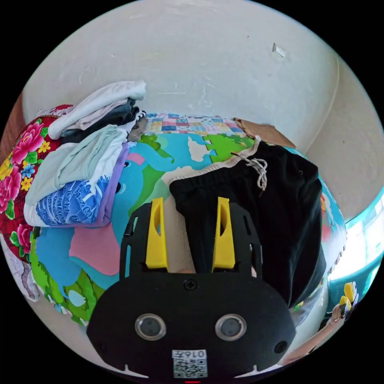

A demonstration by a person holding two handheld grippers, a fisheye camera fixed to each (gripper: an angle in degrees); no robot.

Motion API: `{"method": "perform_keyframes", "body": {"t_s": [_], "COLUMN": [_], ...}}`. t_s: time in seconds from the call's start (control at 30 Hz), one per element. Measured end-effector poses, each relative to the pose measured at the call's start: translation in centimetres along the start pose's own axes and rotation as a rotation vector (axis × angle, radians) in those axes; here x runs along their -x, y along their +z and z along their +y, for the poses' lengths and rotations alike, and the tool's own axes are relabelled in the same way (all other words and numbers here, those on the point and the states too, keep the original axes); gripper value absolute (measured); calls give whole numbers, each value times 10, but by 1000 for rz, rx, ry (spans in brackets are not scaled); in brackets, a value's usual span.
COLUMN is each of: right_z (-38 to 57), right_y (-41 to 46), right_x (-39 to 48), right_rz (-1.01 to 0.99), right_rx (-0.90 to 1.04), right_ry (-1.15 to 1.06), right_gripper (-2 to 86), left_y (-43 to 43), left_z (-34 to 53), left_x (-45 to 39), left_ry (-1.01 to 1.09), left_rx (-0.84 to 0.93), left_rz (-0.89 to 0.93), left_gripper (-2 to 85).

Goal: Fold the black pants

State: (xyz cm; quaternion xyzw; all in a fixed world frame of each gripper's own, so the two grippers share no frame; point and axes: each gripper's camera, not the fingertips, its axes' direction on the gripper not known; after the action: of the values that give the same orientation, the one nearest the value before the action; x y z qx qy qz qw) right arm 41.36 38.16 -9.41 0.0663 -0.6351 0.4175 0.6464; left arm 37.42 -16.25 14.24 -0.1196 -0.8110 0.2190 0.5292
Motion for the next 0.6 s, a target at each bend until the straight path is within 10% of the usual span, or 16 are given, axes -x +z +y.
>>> {"method": "perform_keyframes", "body": {"t_s": [0.23,0.6], "right_z": [32,15], "right_y": [-21,15], "right_x": [-17,-33], "right_rz": [88,35], "right_rx": [4,-15], "right_ry": [50,82], "right_gripper": [72,62], "left_y": [12,-201], "left_z": [26,203], "left_x": [25,141], "left_ry": [150,170], "left_rx": [71,-599], "left_rz": [184,430], "left_gripper": [1,-9]}}
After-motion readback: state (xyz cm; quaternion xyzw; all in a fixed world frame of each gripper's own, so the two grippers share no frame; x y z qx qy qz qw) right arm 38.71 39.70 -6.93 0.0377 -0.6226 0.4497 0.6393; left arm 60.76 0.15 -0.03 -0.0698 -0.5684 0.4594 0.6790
